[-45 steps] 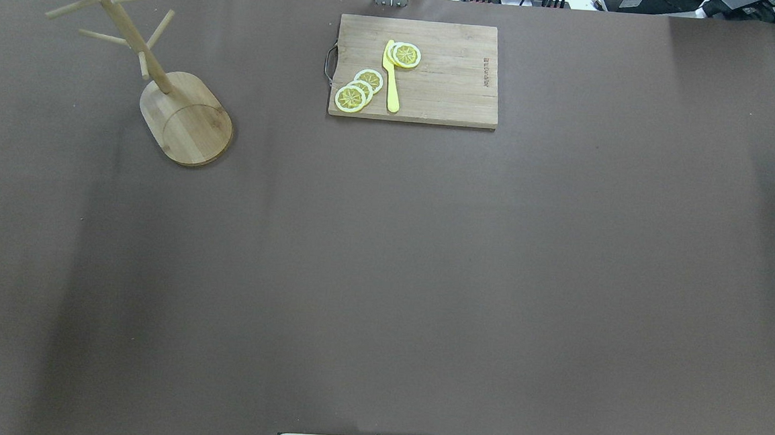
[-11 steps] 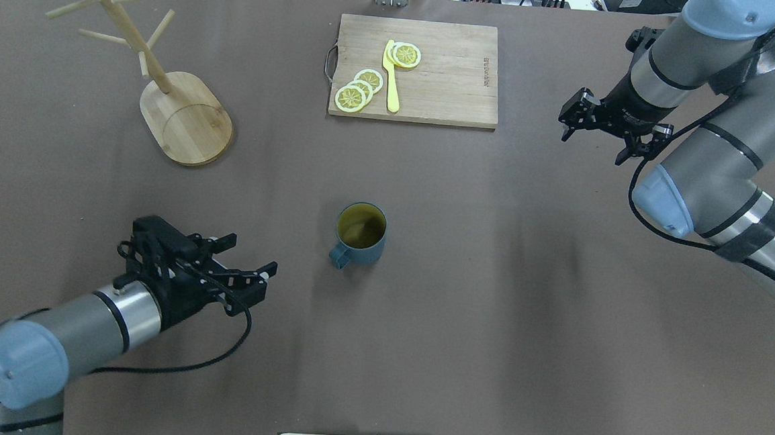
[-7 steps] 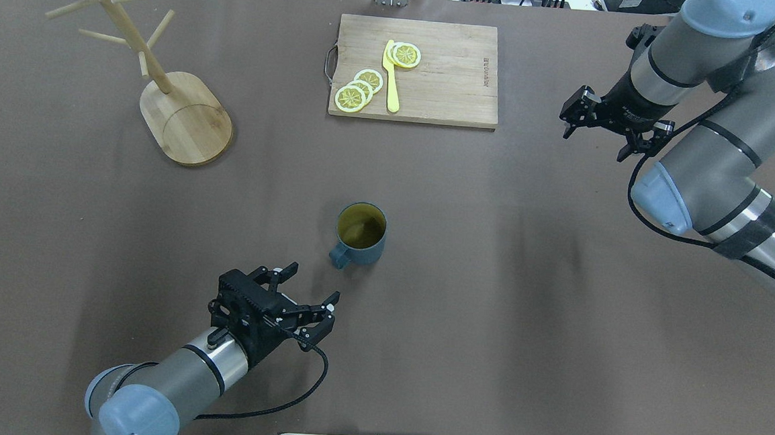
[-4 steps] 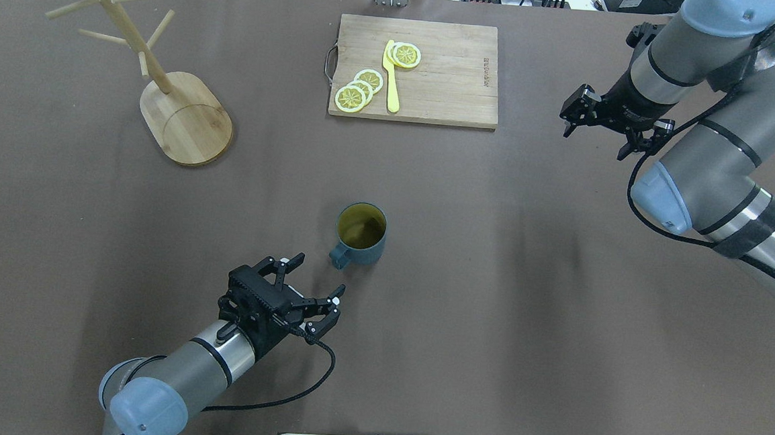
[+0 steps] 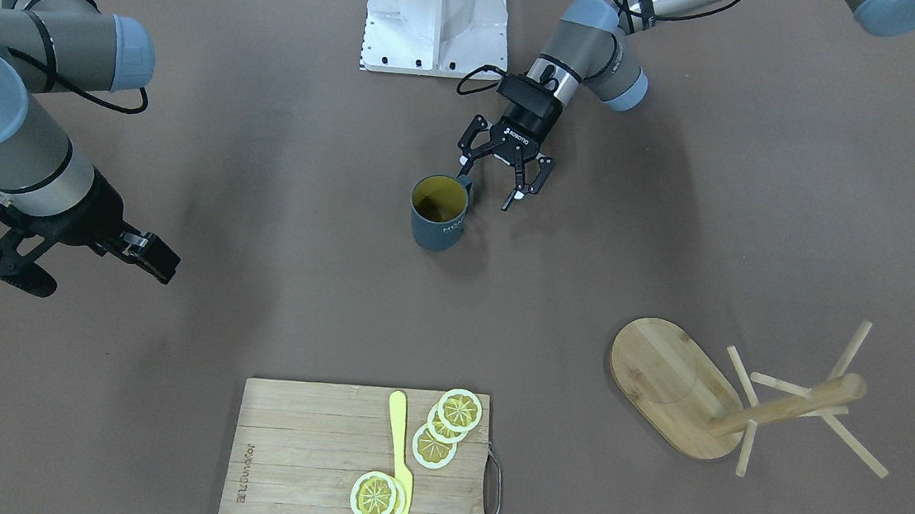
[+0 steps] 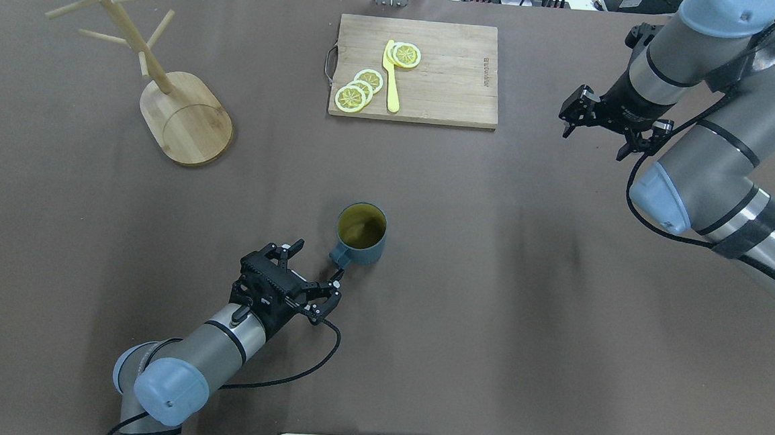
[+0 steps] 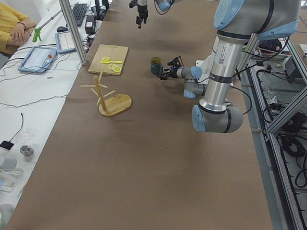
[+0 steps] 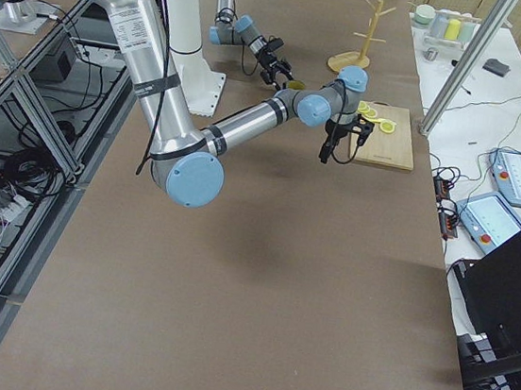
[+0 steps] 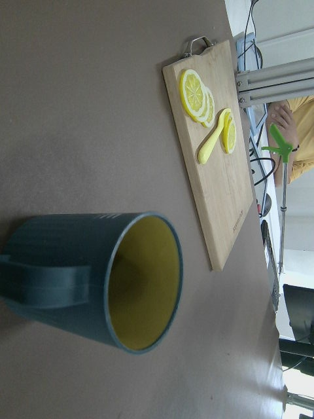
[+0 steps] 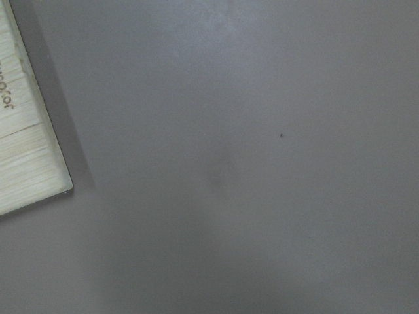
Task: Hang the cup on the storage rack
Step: 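Move the left gripper to the mug handle and grasp it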
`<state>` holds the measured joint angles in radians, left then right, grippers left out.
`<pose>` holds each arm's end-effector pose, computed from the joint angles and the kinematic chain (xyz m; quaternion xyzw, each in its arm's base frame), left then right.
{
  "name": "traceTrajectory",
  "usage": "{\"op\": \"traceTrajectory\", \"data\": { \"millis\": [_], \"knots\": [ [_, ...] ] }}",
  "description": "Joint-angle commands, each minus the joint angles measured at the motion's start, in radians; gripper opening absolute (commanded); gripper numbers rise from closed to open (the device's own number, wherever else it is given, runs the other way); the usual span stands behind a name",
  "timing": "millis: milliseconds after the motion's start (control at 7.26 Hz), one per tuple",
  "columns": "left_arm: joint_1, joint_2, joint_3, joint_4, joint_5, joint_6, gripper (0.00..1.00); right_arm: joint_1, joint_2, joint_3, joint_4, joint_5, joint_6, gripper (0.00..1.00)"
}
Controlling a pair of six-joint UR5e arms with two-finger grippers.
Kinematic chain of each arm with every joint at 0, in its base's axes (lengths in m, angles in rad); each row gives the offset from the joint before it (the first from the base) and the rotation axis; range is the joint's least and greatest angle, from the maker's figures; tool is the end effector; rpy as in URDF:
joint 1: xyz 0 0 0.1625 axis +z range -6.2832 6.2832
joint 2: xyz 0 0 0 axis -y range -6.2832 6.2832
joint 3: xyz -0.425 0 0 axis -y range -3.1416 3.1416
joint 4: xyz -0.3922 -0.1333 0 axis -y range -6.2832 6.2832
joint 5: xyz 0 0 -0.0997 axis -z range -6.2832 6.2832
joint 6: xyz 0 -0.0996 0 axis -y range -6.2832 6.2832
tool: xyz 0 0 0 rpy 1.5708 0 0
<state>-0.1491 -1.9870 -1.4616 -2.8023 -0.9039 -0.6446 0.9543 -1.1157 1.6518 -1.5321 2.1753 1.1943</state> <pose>0.5912 -0.2859 0.3356 0.5386 0.4441 0.0465 0.7145 -0.3145 -0.5765 0.3585 -0.0575 -0.3891 0.1799 0.9016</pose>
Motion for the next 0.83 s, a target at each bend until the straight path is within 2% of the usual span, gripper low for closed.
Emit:
{"op": "traceTrajectory", "data": {
  "millis": [0,138,275,413,551,688],
  "knots": [
    [-0.003,-0.026,0.027,-0.002,-0.001,-0.001,0.81,0.0,-0.001,-0.003,0.001,0.0,-0.001,1.0],
    [-0.003,-0.026,0.027,-0.002,-0.004,-0.001,0.68,0.0,-0.001,-0.003,0.001,0.0,0.001,1.0],
    [-0.003,-0.036,0.027,-0.003,-0.006,-0.003,0.47,0.0,-0.001,-0.004,0.001,0.0,-0.001,1.0],
    [-0.003,-0.047,0.027,-0.005,-0.006,-0.013,0.2,0.0,-0.003,-0.004,0.001,0.0,0.001,1.0],
    [-0.003,-0.053,0.029,-0.003,-0.006,-0.018,0.06,0.0,-0.001,-0.006,0.001,0.0,-0.001,1.0],
    [-0.003,-0.058,0.027,-0.003,-0.006,-0.018,0.0,0.0,0.001,-0.007,0.001,0.0,0.001,1.0]
  ]
}}
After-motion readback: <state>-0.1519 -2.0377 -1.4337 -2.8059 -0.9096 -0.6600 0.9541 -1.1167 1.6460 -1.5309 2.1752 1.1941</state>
